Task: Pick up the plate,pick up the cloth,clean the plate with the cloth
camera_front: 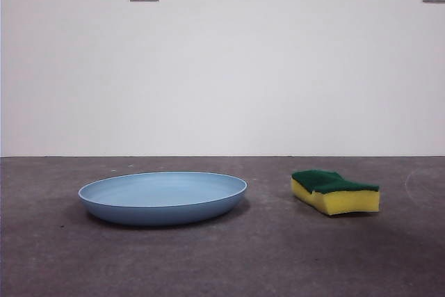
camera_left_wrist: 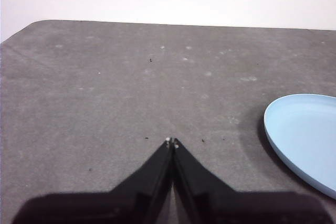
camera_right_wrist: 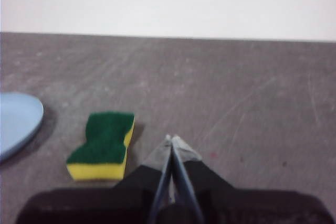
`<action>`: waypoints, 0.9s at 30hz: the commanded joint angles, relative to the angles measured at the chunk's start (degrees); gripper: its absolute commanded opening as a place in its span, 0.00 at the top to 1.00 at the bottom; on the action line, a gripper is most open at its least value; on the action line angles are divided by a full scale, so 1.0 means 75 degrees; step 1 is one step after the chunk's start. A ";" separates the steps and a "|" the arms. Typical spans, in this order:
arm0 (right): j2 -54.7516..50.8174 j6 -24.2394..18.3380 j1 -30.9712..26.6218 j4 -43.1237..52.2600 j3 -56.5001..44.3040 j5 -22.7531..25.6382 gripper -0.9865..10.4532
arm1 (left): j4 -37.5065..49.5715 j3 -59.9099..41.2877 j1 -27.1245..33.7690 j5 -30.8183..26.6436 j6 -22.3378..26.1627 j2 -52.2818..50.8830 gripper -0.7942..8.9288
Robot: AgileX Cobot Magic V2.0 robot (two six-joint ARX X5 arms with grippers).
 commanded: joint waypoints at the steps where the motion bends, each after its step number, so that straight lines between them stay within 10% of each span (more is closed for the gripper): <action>1: -0.0023 0.0291 0.0003 0.0146 -0.0271 -0.0009 0.91 | 0.0009 -0.0096 0.0017 -0.0003 0.0038 -0.0017 0.92; 10: -0.0026 0.0504 0.0017 0.0160 -0.0516 -0.0006 0.91 | 0.0009 -0.0096 0.0017 -0.0003 0.0038 -0.0017 0.92; 15: -0.0017 0.1582 0.0017 0.0160 -0.0513 -0.0003 0.91 | 0.0009 -0.0096 0.0017 -0.0003 0.0038 -0.0017 0.92; 27: -0.0017 0.1609 0.0017 0.0160 -0.0510 0.0248 0.91 | 0.0006 -0.0096 0.0017 -0.0006 0.0038 -0.0017 0.92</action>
